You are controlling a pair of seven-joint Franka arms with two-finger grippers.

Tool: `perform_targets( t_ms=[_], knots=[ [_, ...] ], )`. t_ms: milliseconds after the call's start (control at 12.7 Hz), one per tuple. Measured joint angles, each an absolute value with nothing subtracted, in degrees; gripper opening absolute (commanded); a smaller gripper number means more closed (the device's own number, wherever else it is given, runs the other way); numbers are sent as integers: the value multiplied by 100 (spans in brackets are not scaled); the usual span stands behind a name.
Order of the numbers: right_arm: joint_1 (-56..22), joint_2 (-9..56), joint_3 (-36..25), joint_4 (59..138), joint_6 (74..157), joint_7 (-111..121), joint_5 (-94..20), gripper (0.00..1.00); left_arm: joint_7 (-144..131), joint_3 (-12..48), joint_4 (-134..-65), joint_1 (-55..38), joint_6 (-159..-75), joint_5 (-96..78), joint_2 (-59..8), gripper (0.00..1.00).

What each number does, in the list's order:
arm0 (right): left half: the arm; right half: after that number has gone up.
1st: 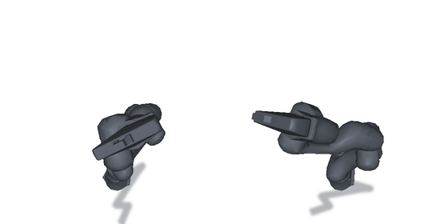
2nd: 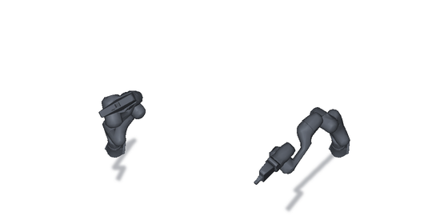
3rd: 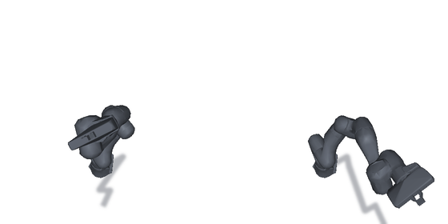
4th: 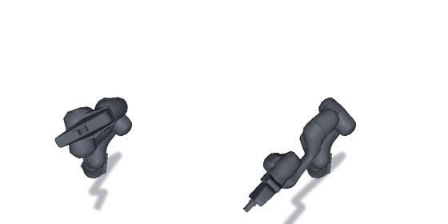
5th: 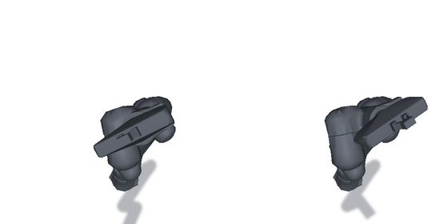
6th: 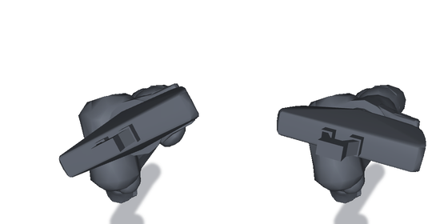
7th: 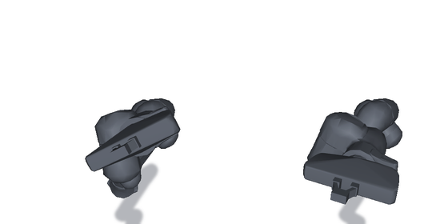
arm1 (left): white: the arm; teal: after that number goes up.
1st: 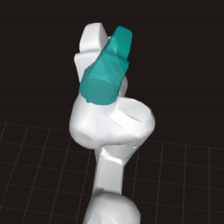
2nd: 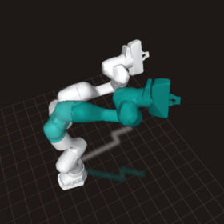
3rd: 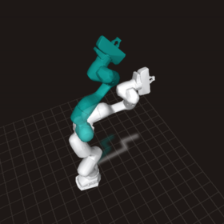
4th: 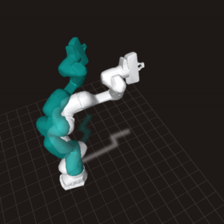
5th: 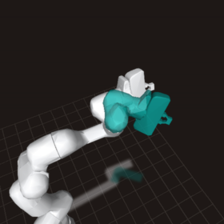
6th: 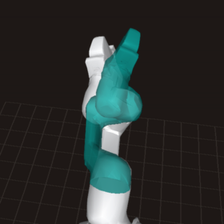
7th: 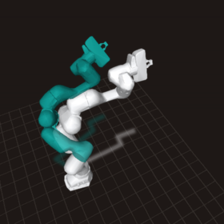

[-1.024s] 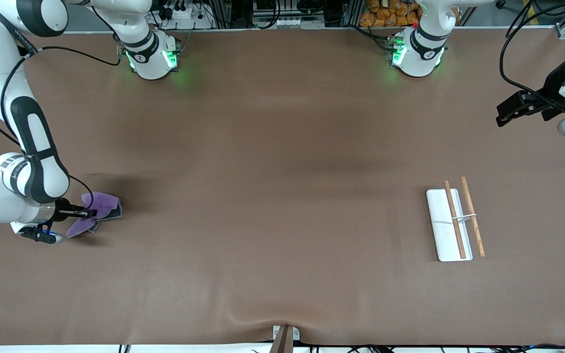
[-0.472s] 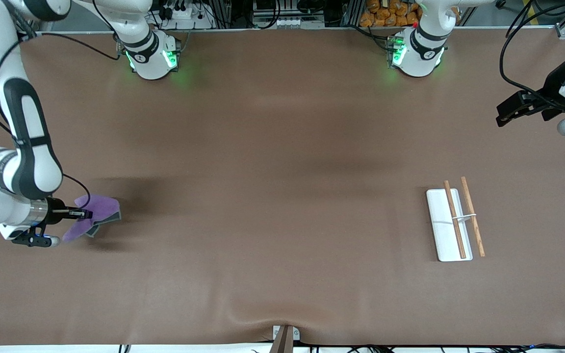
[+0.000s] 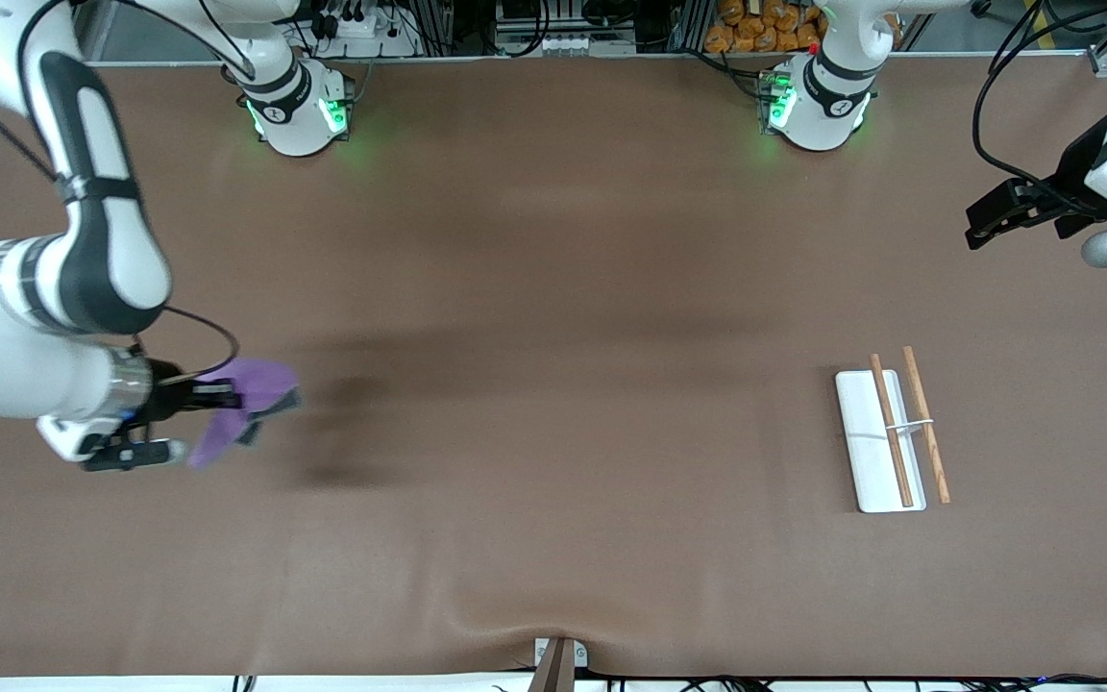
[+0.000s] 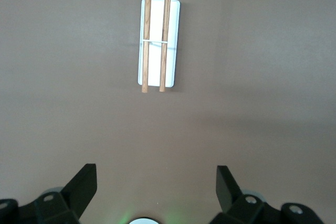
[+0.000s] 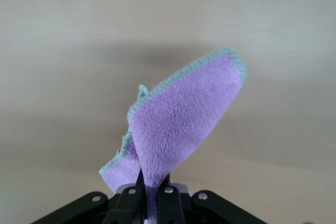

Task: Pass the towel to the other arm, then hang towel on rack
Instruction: 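Lift the towel with the right gripper while the left gripper approaches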

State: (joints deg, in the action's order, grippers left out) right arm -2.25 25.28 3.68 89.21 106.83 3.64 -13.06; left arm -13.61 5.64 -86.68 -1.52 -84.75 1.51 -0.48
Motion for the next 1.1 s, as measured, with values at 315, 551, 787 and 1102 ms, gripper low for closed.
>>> perform_targets(
  t_ms=[315,551,787,1102],
  knots=[
    [-1215,2529,481,8471,10738,-867,-1440,4,-2065,594,-8630,-339,-8669,-40,-345,100],
    [-2069,2530,494,8234,11010,-1864,-1449,4,-2555,613,-8610,-573,-8812,-43,-670,100],
    [-2876,2582,494,8216,11546,-2883,-1451,4,-2805,623,-8601,-678,-9096,-277,-1023,100],
    [-3659,2808,488,8217,12459,-4140,-1451,5,-2816,606,-8600,-658,-9683,-1217,-1660,100]
  ],
)
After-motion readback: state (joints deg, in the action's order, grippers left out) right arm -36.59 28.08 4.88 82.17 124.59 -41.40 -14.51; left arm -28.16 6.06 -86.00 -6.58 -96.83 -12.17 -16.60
